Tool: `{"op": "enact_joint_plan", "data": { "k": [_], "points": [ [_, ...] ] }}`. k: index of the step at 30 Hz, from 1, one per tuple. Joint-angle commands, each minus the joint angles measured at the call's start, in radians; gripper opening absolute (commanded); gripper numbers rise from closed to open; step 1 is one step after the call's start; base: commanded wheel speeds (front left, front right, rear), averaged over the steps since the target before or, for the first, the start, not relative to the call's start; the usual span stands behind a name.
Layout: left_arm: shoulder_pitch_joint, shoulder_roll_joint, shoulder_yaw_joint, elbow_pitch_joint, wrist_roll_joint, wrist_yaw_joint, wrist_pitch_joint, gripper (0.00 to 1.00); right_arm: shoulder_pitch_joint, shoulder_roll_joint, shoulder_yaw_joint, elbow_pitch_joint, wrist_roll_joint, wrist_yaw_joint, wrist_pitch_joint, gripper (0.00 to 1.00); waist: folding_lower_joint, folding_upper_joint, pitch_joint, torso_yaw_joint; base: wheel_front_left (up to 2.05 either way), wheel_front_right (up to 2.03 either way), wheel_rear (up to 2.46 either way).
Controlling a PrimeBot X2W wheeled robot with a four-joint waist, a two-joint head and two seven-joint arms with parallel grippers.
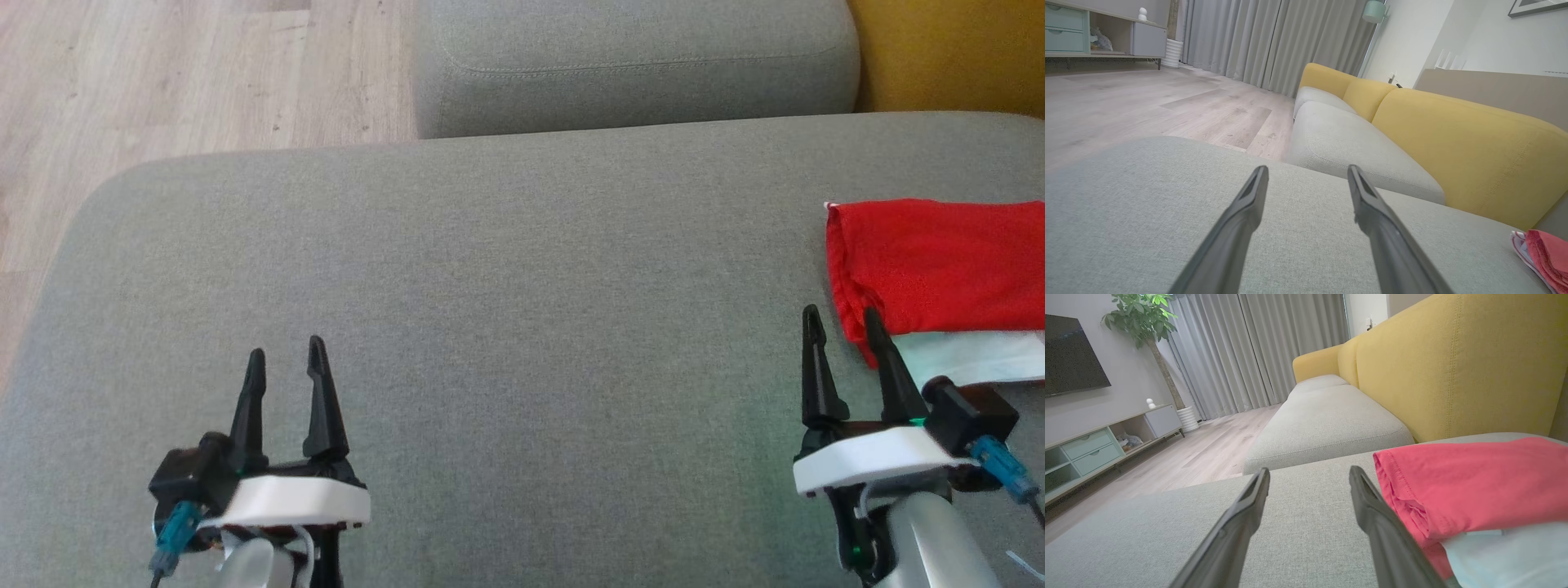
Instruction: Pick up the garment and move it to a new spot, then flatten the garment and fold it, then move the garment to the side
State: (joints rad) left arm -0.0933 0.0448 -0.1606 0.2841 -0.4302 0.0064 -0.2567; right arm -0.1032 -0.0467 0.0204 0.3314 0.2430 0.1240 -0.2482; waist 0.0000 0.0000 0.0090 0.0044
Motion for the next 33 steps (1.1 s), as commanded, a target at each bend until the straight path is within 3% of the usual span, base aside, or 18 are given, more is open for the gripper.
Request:
{"op": "enact_joint_plan", "data": {
  "k": [1,15,16,19,33],
  "points": [
    [-0.020,0.005,0.039,-0.034,0.005,0.009,-0.005,1.00,-0.032,-0.004,0.025,-0.031,-0.006,0.007,-0.013,1.00,0.0000,0.0000,-0.001,-0.001,0.00,0.00,0.00],
    [-0.011,0.005,0.041,-0.040,-0.018,0.013,-0.005,1.00,-0.032,-0.004,0.028,-0.009,-0.031,0.007,-0.013,1.00,0.0000,0.0000,0.001,-0.005,0.00,0.00,0.00],
    [0.019,0.000,0.003,-0.004,-0.020,0.009,0.000,0.00,0.000,0.000,0.004,0.022,-0.024,0.000,0.000,0.00,0.0000,0.0000,0.001,-0.005,0.00,0.00,0.00],
    [0.033,-0.001,0.000,0.039,-0.021,0.011,0.001,0.00,0.022,0.002,0.006,0.065,-0.023,0.000,0.002,0.00,0.0000,0.0000,0.001,-0.005,0.00,0.00,0.00],
    [0.028,0.000,0.029,0.032,-0.141,-0.005,0.040,0.00,0.019,0.002,-0.009,0.050,0.122,0.001,0.040,0.00,0.0000,0.0000,0.000,-0.005,0.00,0.00,0.00]
  ]
}}
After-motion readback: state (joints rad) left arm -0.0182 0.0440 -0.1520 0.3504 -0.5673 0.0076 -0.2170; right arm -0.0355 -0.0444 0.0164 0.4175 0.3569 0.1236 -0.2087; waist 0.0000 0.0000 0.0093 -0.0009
